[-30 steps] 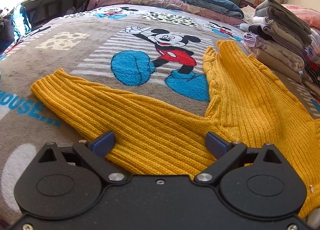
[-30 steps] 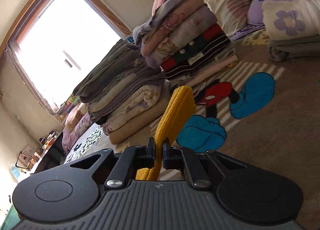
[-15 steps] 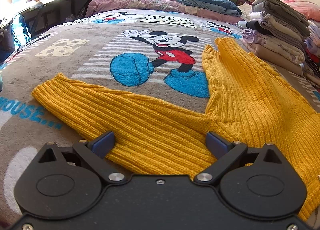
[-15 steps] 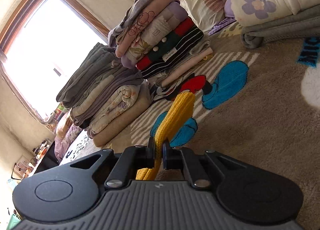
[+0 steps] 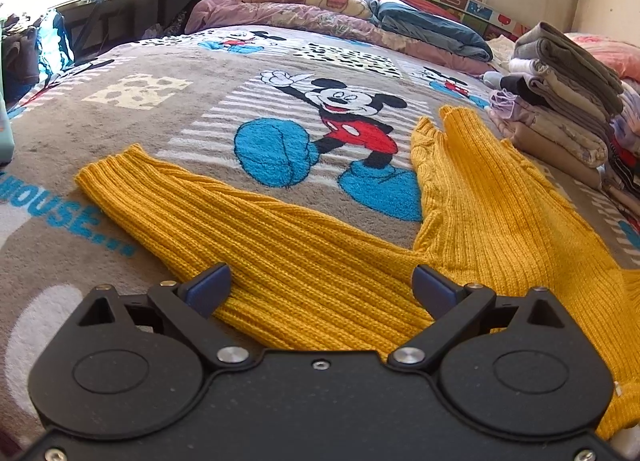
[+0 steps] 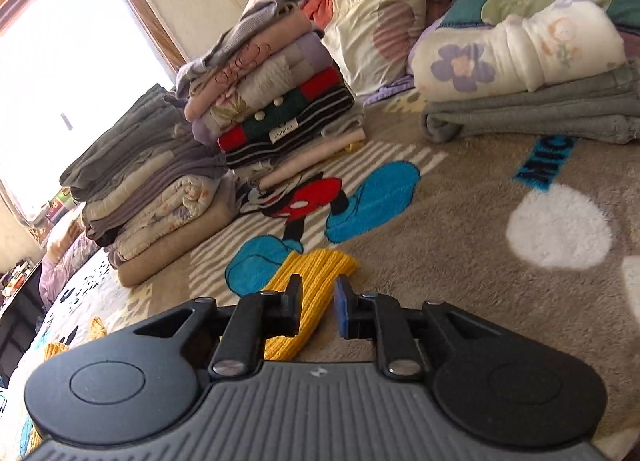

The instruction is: Fold clothes

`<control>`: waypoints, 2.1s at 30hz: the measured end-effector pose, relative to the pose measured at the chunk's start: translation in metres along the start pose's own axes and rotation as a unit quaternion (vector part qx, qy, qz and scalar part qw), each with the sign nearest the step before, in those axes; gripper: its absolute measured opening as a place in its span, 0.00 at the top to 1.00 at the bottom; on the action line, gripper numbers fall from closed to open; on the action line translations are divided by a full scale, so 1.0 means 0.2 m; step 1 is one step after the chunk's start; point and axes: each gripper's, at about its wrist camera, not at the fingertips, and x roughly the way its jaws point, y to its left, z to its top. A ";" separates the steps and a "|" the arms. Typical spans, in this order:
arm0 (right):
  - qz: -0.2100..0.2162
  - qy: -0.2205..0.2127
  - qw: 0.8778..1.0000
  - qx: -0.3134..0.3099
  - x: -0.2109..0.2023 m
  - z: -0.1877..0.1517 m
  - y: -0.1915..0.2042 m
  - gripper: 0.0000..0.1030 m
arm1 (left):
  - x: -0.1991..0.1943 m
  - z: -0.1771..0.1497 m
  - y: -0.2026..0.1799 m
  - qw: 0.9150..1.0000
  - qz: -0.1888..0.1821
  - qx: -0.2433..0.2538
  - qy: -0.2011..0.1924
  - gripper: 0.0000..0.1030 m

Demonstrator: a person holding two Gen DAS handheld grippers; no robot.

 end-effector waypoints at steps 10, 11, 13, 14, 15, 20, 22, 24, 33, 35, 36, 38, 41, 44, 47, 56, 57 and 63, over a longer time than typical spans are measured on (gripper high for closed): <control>0.158 0.020 0.958 -0.238 -0.18 -0.20 0.46 0.76 | -0.17 -0.05 -0.20 0.996 -0.039 0.069 -0.040 0.17; 0.174 0.026 0.951 -0.256 -0.20 -0.23 0.50 0.77 | -0.18 -0.07 -0.23 0.995 -0.050 0.080 -0.037 0.18; 0.205 0.037 0.934 -0.290 -0.23 -0.30 0.60 0.77 | -0.21 -0.13 -0.31 0.991 -0.075 0.106 -0.029 0.20; 0.220 0.042 0.925 -0.307 -0.24 -0.34 0.65 0.77 | -0.24 -0.16 -0.35 0.988 -0.087 0.123 -0.029 0.20; 0.235 0.048 0.915 -0.323 -0.26 -0.37 0.69 0.77 | -0.26 -0.19 -0.39 0.985 -0.099 0.139 -0.030 0.21; 0.293 0.087 0.868 -0.390 -0.31 -0.55 0.86 0.77 | -0.27 -0.30 -0.52 0.971 -0.125 0.205 -0.005 0.22; 0.305 0.128 0.838 -0.434 -0.32 -0.65 0.89 0.76 | -0.23 -0.36 -0.55 0.963 -0.124 0.235 0.033 0.21; 0.298 0.135 0.813 -0.481 -0.36 -0.74 0.89 0.76 | -0.25 -0.39 -0.56 0.960 -0.118 0.254 0.029 0.20; 0.282 0.160 0.812 -0.485 -0.48 -0.70 0.84 0.76 | -0.28 -0.43 -0.54 0.948 -0.124 0.288 0.061 0.12; 0.293 0.166 0.814 -0.473 -0.48 -0.68 0.82 0.76 | -0.30 -0.45 -0.55 0.942 -0.121 0.306 0.069 0.12; 0.301 0.167 0.818 -0.461 -0.47 -0.66 0.81 0.76 | -0.31 -0.45 -0.55 0.940 -0.120 0.311 0.071 0.12; 0.316 0.167 0.826 -0.436 -0.46 -0.62 0.82 0.76 | -0.34 -0.42 -0.56 0.941 -0.119 0.306 0.083 0.11; 0.338 0.161 0.831 -0.411 -0.46 -0.58 0.84 0.76 | -0.38 -0.32 -0.55 0.948 -0.129 0.273 0.095 0.11; 0.352 0.145 0.838 -0.391 -0.45 -0.54 0.87 0.74 | -0.45 -0.14 -0.55 0.959 -0.138 0.234 0.078 0.11; 0.360 0.127 0.853 -0.357 -0.41 -0.48 0.90 0.67 | -0.48 0.07 -0.56 0.969 -0.142 0.199 0.047 0.11; 0.307 0.079 0.908 -0.274 -0.10 -0.27 0.88 0.65 | -0.19 0.55 -0.52 0.988 -0.134 0.067 -0.034 0.10; 0.292 0.078 0.916 -0.264 -0.05 -0.25 0.86 0.65 | -0.12 0.58 -0.50 0.990 -0.122 0.058 -0.034 0.10; 0.248 0.050 0.937 -0.241 0.16 -0.15 0.87 0.62 | 0.32 0.66 -0.35 0.994 -0.110 0.005 0.010 0.11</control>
